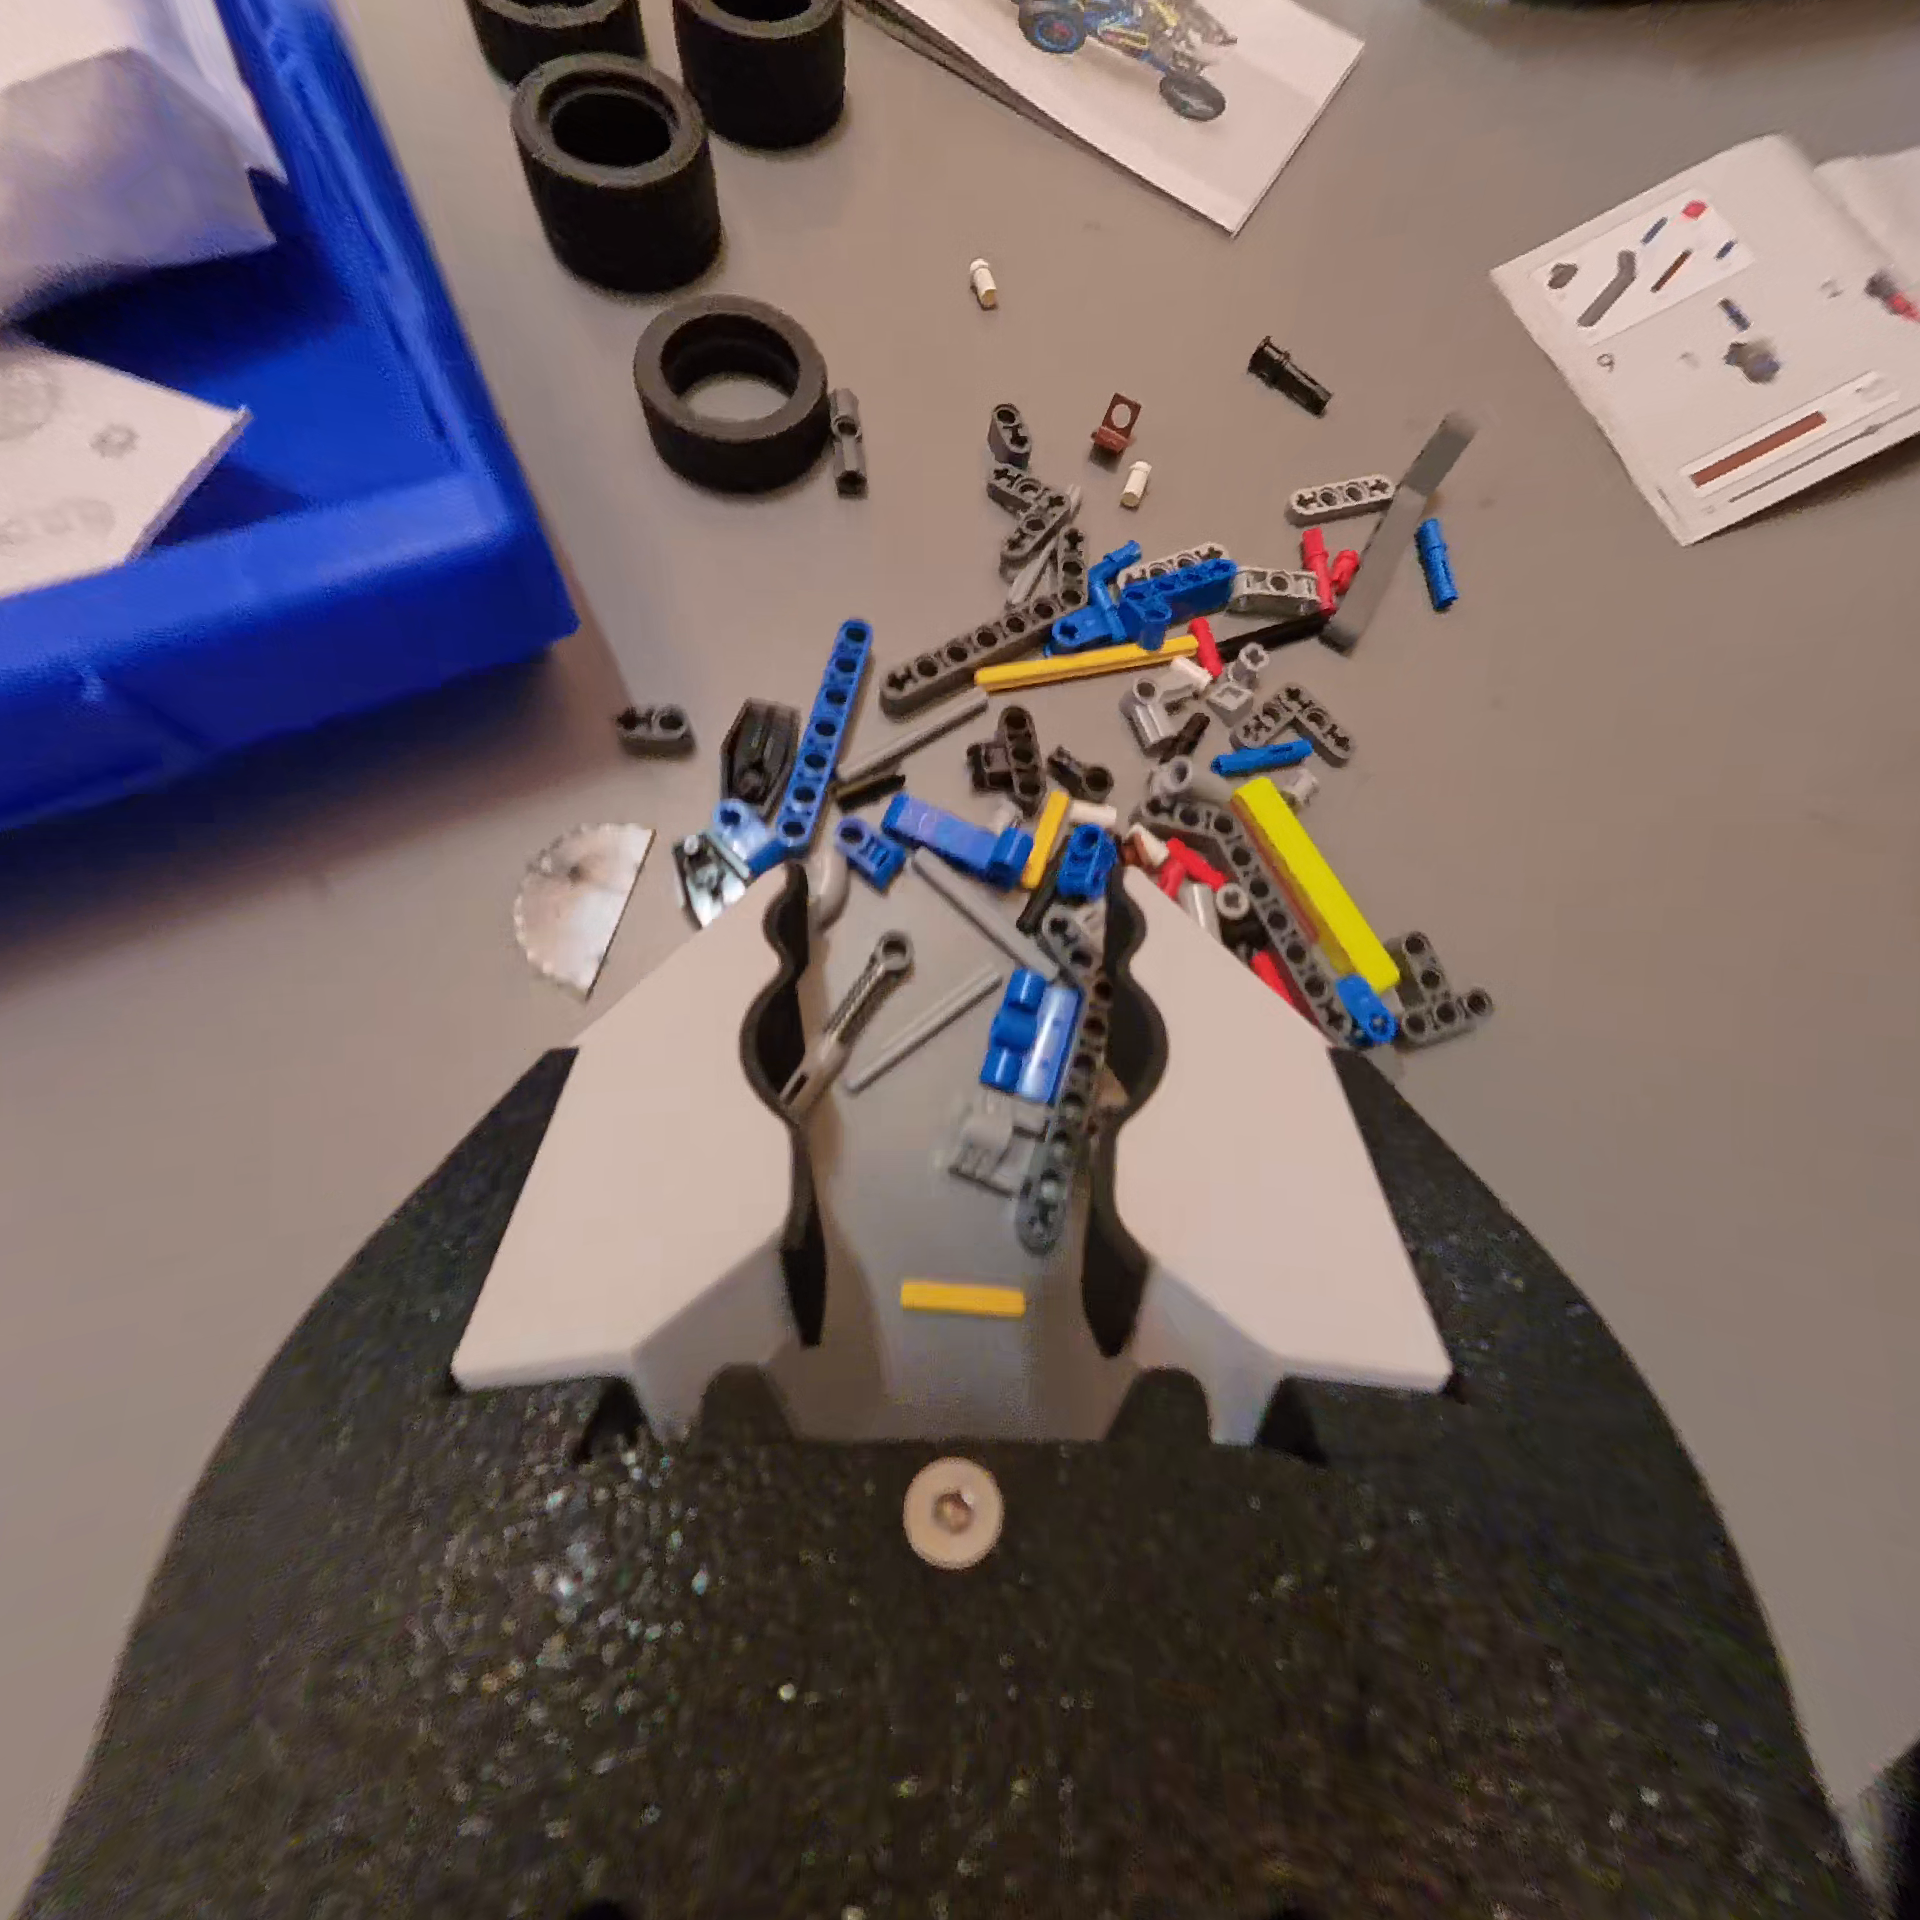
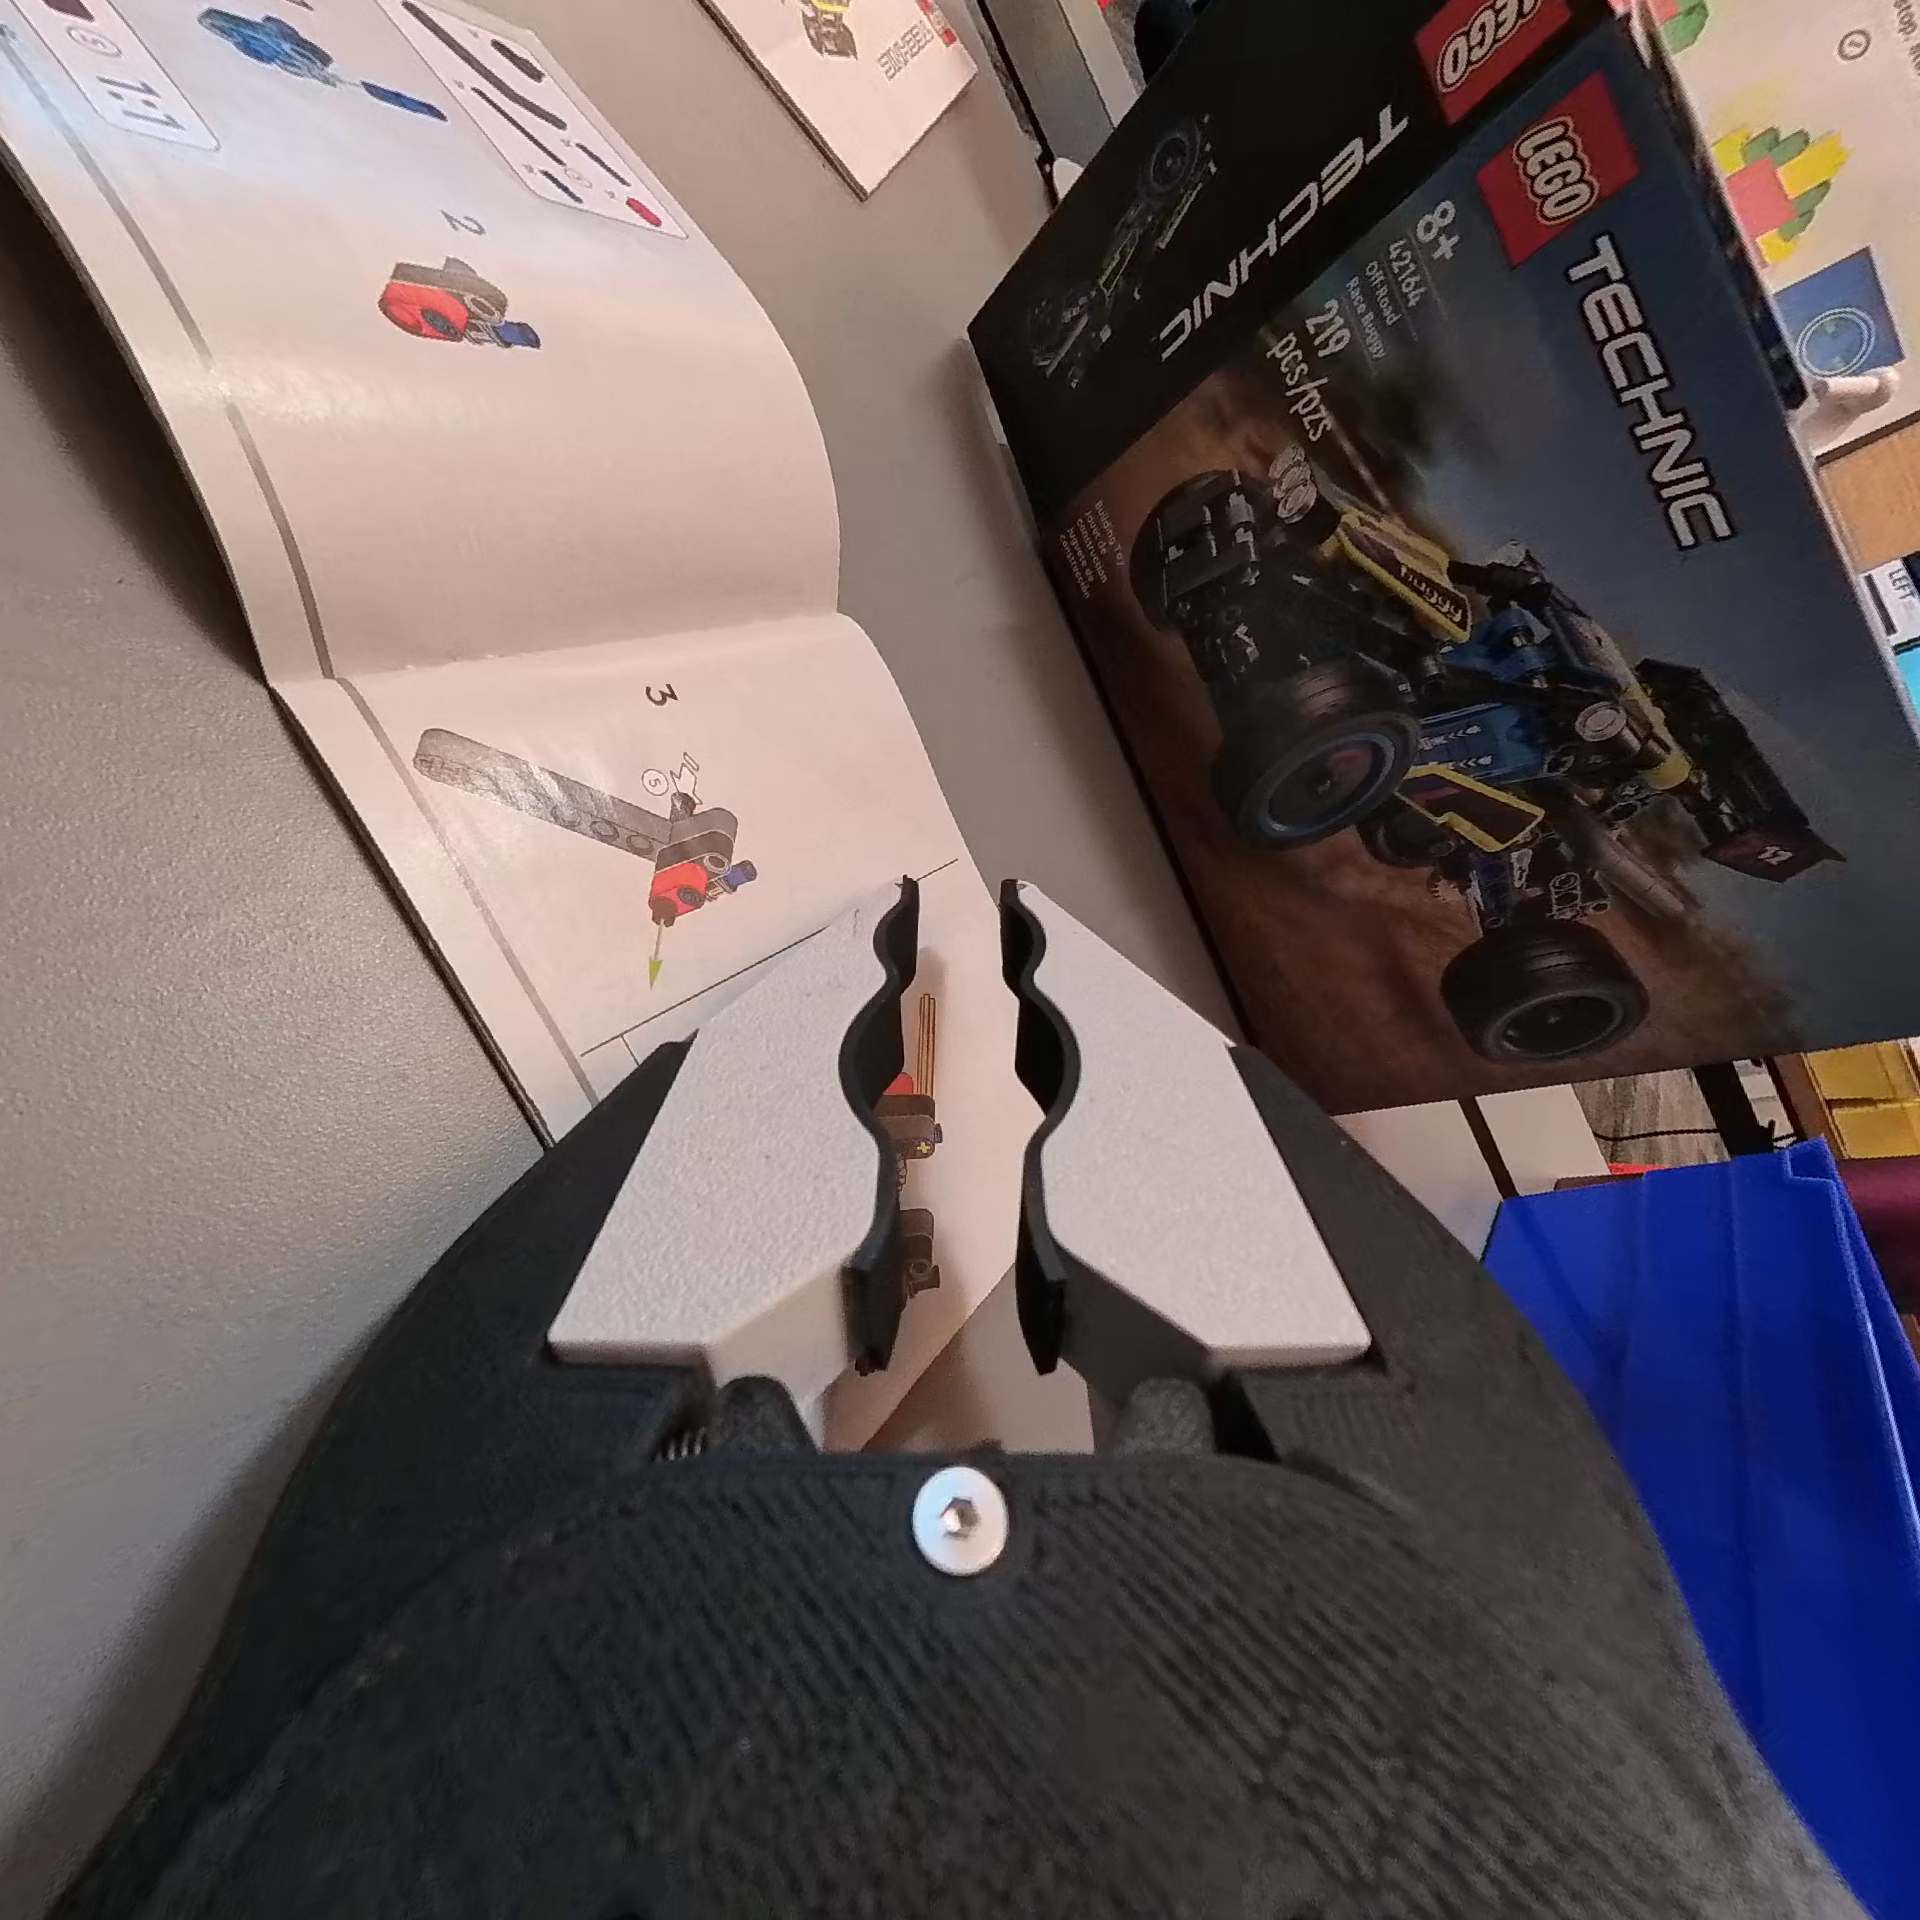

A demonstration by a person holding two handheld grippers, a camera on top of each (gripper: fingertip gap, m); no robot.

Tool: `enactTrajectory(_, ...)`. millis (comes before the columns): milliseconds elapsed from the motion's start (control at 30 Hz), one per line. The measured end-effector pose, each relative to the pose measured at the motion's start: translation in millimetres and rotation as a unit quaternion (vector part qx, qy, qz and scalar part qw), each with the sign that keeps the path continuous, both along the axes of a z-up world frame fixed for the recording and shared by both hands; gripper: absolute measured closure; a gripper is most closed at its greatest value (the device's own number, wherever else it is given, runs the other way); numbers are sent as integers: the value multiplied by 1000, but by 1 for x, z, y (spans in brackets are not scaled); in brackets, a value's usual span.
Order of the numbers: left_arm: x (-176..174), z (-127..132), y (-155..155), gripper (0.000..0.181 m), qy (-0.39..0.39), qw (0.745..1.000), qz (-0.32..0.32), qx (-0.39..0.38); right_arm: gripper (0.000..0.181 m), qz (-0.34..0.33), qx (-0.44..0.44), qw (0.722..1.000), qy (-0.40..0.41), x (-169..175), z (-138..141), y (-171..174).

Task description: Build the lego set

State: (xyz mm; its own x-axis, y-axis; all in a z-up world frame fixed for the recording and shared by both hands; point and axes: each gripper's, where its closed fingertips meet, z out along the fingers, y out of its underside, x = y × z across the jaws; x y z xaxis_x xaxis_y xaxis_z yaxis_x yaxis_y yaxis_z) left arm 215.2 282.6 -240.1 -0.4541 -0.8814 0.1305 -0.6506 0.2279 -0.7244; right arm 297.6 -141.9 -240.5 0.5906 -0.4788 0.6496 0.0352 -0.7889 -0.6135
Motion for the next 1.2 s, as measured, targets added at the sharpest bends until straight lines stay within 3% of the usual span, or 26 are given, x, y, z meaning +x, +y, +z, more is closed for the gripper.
enactTrajectory(33,-4,-1,4,126,-1,1000,3,-11,167,0,0,1000,0,0,0,0)
enactTrajectory(333,-28,-9,37,121,6,999,44,-27,168,0,-3,1000,-1,0,0,0)
enactTrajectory(433,-22,10,20,125,-42,997,12,-57,168,0,-3,1000,-1,0,0,0)
enactTrajectory(600,-16,6,1,133,-26,998,-30,-43,168,1,-5,1000,-3,0,-1,0)
enactTrajectory(800,-3,12,-1,139,-29,999,0,-39,168,2,-3,1000,-2,0,0,0)
enactTrajectory(867,-4,26,-19,143,-52,995,-40,-78,168,2,-3,1000,-2,0,0,0)
enactTrajectory(900,-1,27,-19,141,-51,995,-30,-81,168,2,-3,1000,-2,0,0,0)
enactTrajectory(1033,3,27,-28,143,-36,994,-49,-87,169,3,-3,1000,-2,0,-1,0)
enactTrajectory(1100,6,16,-24,139,-16,998,-49,-44,169,3,-2,1000,-1,0,-1,0)
enactTrajectory(1200,6,34,-55,139,-36,989,-105,-98,169,3,-2,1000,-1,0,-1,1)
